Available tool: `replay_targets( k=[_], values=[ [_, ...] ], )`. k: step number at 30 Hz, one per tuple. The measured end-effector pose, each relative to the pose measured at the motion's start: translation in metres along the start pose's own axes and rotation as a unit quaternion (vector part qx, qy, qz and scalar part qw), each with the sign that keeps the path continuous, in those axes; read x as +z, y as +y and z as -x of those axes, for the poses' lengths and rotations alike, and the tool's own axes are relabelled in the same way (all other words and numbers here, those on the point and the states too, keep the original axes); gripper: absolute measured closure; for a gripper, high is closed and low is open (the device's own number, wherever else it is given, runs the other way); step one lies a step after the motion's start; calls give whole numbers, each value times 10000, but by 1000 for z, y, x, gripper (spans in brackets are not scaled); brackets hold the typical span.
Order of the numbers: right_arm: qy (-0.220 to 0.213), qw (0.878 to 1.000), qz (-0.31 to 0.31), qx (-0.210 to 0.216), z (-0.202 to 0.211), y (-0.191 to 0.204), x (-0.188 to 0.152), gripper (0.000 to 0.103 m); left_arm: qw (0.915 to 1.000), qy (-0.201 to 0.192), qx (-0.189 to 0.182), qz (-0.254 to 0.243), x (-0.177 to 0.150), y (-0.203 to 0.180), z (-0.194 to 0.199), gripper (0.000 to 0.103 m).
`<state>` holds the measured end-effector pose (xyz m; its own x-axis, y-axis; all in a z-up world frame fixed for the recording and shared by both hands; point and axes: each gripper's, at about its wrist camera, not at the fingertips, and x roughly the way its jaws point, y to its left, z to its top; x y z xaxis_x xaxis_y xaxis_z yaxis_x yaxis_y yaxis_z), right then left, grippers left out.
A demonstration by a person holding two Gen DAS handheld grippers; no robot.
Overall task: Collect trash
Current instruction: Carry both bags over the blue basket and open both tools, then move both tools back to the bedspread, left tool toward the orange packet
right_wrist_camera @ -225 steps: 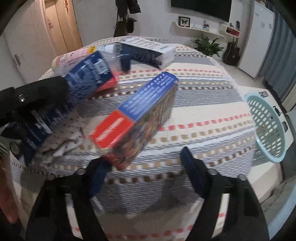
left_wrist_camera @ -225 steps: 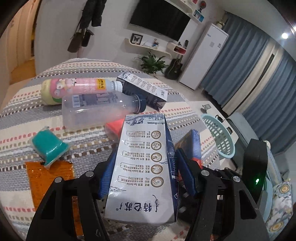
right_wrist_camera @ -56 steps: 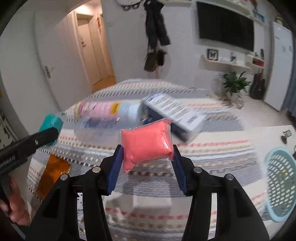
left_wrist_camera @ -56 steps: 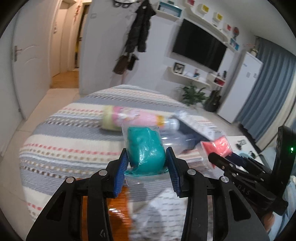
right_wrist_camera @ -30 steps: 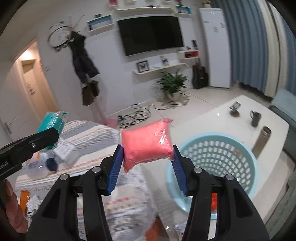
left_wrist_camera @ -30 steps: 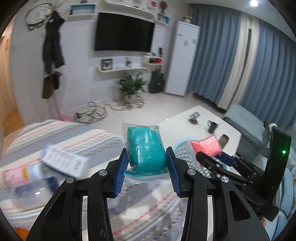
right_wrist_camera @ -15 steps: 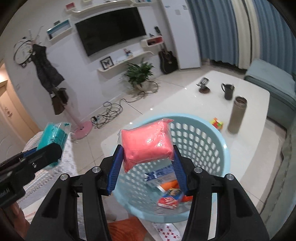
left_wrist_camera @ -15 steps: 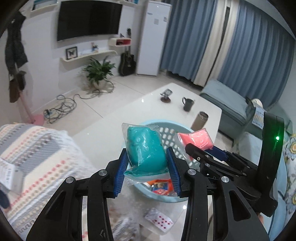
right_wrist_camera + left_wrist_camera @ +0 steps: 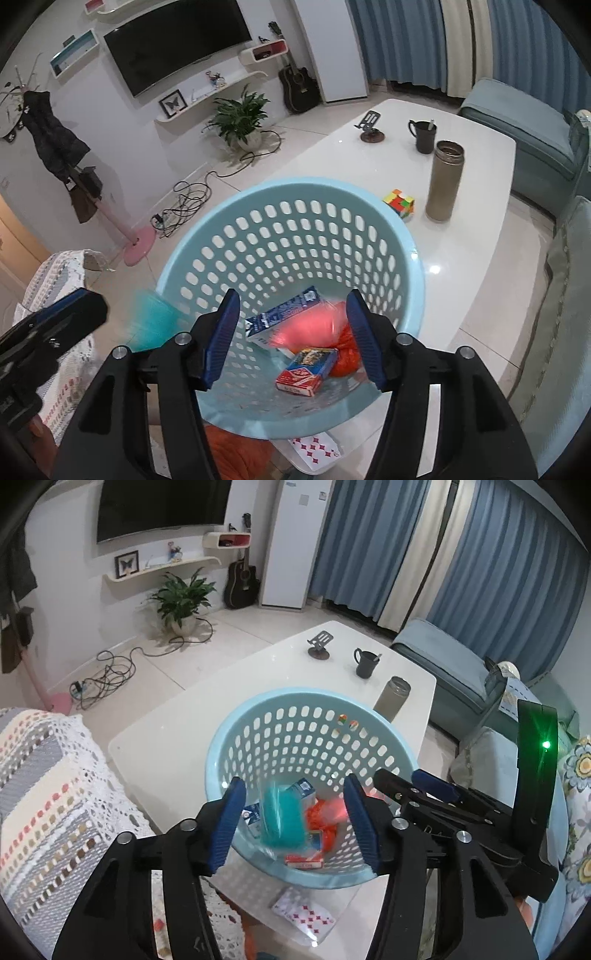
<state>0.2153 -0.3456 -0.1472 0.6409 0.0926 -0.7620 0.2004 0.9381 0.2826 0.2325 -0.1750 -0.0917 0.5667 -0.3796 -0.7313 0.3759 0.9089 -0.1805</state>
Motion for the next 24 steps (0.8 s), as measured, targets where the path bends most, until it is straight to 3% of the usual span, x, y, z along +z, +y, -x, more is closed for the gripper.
replay_targets(
  k=[12,19,24],
  values=[
    [-111,9997,198,120,22,24,-2,46,9994,-274,24,204,-8,16,42,43],
    [-382,9955,779,375,58,80,-9,46,9965,-698,140,437,-17,36,99,42],
    [-549,9894,1206,588,84,121,-20,46,9913,-1055,418,669,-34,58,153,42]
  ],
)
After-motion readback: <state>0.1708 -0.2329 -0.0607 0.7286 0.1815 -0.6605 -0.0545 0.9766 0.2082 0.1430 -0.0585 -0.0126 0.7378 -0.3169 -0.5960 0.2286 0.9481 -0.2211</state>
